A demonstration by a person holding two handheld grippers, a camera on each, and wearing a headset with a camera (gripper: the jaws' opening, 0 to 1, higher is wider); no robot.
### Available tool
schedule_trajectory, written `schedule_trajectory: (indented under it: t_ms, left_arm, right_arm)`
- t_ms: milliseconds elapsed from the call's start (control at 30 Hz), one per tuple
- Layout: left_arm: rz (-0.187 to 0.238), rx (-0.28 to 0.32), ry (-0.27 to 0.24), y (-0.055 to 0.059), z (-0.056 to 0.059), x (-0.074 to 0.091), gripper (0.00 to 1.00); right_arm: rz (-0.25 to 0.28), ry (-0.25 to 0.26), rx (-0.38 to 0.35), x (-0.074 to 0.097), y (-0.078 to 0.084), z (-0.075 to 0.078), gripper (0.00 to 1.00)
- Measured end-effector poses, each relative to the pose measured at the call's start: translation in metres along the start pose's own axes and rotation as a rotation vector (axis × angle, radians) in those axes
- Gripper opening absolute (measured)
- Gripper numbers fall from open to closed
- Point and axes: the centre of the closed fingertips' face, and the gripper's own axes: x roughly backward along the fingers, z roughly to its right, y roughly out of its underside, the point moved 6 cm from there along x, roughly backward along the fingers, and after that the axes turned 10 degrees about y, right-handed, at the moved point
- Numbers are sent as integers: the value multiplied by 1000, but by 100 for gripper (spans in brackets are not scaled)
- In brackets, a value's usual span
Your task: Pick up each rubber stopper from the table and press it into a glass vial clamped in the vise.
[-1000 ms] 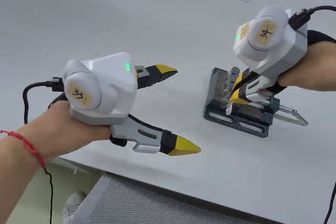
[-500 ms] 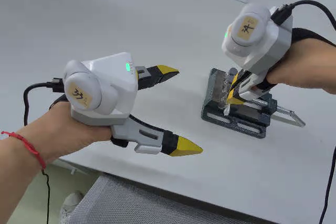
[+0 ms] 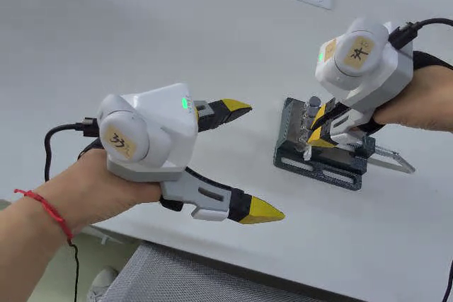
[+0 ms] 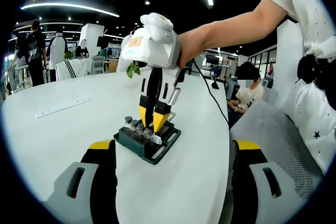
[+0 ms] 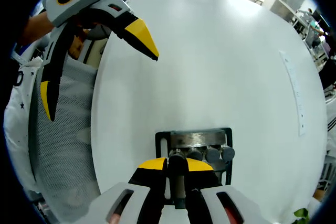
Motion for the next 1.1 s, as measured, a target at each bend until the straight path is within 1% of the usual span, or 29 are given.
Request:
schedule_trajectory:
  t_ms: [167,233,367,433,567,633,767,833,900,1100]
  left_arm:
    - [0,0,0,0,-1,0,91]
    - [1,-1,0,-1,-1,0,90]
    - [0,0,-1,-1,-1,0,90]
    - [1,2,-1,-1,-1,0,90]
    - [0,3,-1,0,-1,0,90]
    - [0,4,0,1,-1,0,90]
    - [-3,5,-1,2,-1,1,89]
    - [-1,6,0,2,-1,1,89]
    - [-4,5,1,3,-1,1,89]
    - [-2,10,1,3,-1,1,89]
  right_arm:
    - [14,2,-15,0,0,-1,10]
    - [16,12,-16,1,1,0,10]
    - [24,14,-33,1,4,4,11]
    - [34,13,-38,4,4,2,11]
    - [50,18,-44,11,4,1,10]
    - [59,18,-44,13,6,0,7]
    - [70,17,-51,13,6,0,6]
    - [80,20,-48,12,5,1,3]
    - [85,17,-55,12,4,0,4]
    - [78,14,-49,9,4,1,3]
